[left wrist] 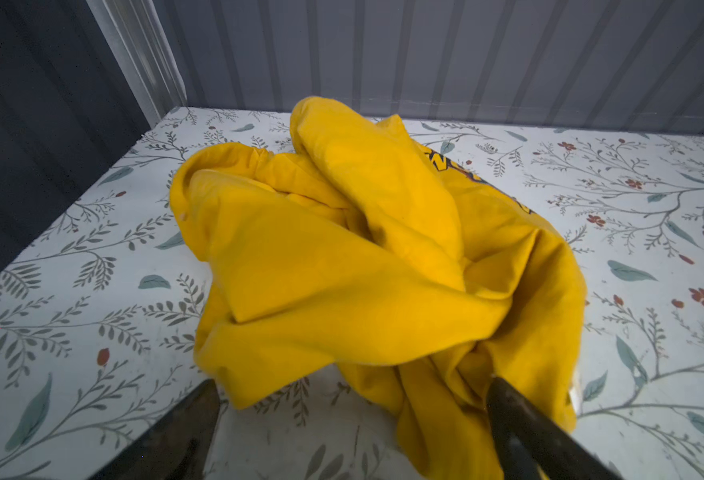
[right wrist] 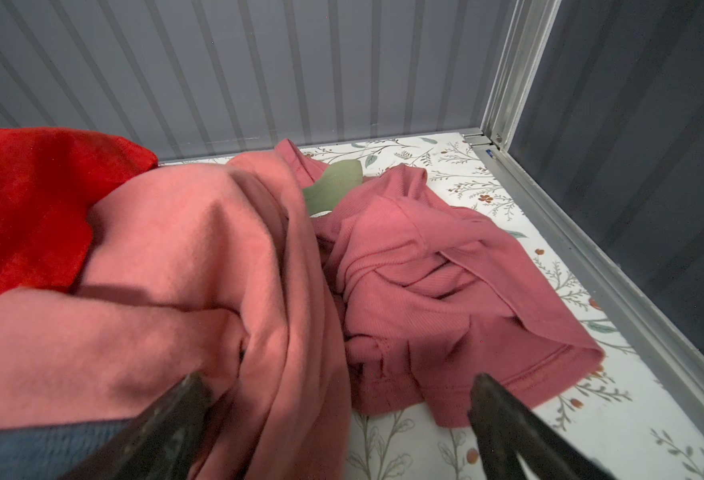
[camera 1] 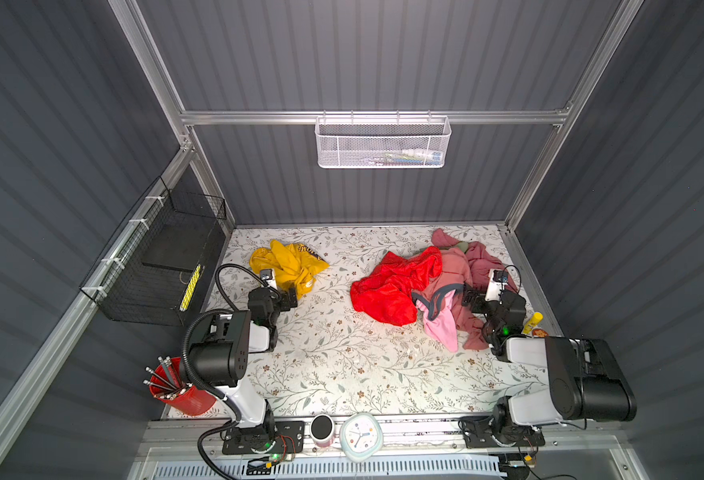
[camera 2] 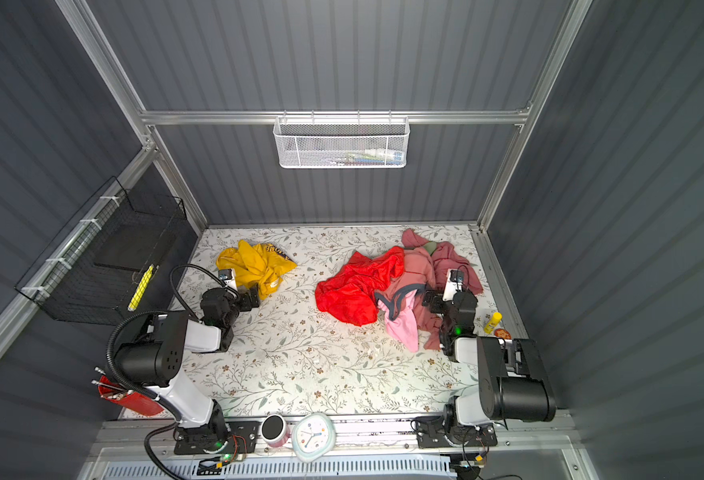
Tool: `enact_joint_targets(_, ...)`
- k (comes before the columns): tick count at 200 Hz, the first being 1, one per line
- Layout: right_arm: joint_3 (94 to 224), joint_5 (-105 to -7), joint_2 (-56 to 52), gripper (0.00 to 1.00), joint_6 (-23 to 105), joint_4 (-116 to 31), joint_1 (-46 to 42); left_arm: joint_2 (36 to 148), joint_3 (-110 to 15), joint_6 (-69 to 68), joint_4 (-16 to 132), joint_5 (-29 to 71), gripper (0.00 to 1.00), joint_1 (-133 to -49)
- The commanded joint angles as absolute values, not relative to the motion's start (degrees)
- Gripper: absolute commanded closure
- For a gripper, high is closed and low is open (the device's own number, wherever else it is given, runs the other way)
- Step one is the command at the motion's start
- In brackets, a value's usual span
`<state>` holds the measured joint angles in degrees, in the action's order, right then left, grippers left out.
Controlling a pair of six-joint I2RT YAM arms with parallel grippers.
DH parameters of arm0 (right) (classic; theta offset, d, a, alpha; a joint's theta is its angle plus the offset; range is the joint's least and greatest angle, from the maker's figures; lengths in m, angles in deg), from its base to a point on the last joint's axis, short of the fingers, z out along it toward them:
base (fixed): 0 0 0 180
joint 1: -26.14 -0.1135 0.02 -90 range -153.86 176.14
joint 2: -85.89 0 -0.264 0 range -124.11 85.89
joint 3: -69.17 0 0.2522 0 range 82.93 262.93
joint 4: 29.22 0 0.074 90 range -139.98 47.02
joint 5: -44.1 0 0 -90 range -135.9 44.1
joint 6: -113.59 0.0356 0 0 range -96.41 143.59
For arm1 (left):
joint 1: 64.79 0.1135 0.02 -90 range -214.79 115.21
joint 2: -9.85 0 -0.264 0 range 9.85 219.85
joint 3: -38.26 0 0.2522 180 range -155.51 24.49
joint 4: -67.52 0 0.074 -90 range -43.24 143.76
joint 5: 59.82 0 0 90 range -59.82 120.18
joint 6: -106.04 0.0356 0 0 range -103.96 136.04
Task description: Pick out a specific cloth from the pile
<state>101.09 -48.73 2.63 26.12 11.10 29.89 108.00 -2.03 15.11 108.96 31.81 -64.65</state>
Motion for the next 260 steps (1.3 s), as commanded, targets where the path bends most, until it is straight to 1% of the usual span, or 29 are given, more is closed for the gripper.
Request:
enact_joint_targets(1, 101.9, -49.3, 2.3, 0.01, 26.0, 12.3, 30.1, 108.1, -2.0, 16.6, 106.8, 31.0, 0.00, -65.0)
enact_joint_targets(260, 101.9, -49.3, 2.2, 0.01, 26.1, 12.3, 30.1, 108.2, -2.4, 16.9, 106.2, 32.1, 0.00, -65.6)
